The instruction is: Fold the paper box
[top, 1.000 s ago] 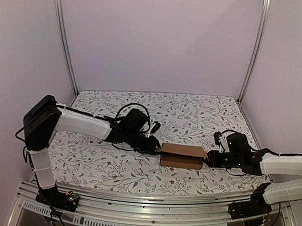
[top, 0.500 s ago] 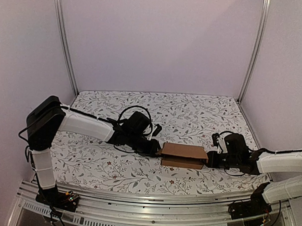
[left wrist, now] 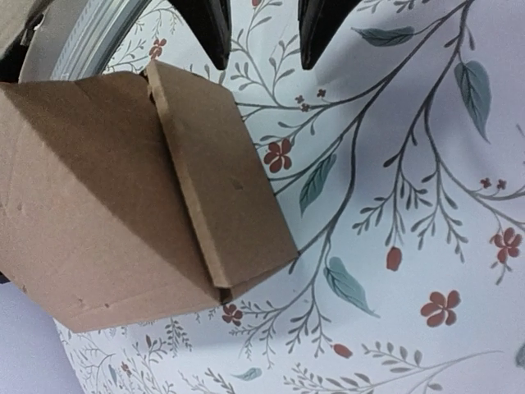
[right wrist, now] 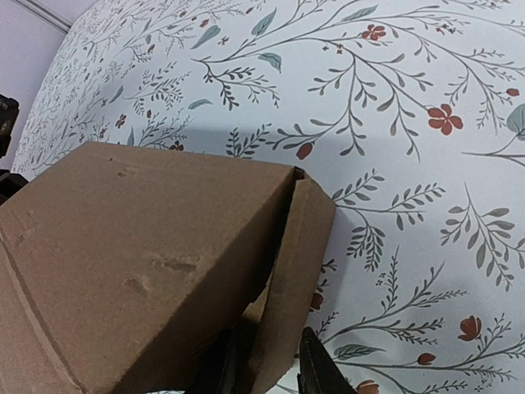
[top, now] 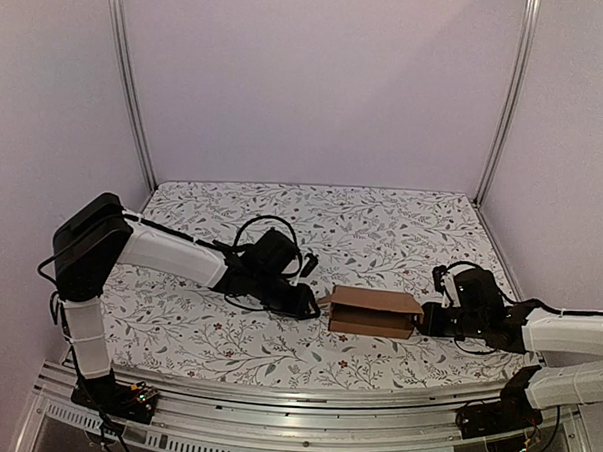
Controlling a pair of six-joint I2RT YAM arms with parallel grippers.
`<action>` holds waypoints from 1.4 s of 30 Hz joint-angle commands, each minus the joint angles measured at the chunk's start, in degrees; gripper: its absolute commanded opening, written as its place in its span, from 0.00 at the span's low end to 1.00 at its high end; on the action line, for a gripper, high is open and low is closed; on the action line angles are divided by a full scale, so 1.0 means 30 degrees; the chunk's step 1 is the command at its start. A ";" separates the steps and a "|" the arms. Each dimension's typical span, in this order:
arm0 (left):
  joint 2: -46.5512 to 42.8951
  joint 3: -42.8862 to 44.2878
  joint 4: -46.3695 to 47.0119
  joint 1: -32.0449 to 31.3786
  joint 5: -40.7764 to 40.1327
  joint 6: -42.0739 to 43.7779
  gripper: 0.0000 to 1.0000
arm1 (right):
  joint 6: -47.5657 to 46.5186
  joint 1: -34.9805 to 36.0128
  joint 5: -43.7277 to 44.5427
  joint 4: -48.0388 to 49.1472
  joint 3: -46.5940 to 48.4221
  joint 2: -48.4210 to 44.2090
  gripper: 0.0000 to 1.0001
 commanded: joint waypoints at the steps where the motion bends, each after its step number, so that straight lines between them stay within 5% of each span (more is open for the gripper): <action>1: 0.0115 -0.0089 -0.0872 -0.0163 -0.1002 0.0504 0.27 | -0.0433 -0.0043 0.0825 -0.1258 -0.0294 -0.0369 0.23; 16: -0.0957 0.3691 -0.3067 0.0742 -0.2974 0.3040 0.28 | -0.0613 -0.0008 0.0827 -0.1495 -0.0336 -0.0516 0.22; 24: -0.0362 0.5879 -0.2725 0.1038 -0.1654 0.3725 0.28 | -0.0613 0.0065 0.0827 -0.1484 -0.0274 -0.0549 0.21; 42: 0.1778 0.4411 -0.1755 -0.0694 0.0144 0.4538 0.28 | -0.0701 0.0189 0.1694 -0.1854 0.0105 -0.0111 0.21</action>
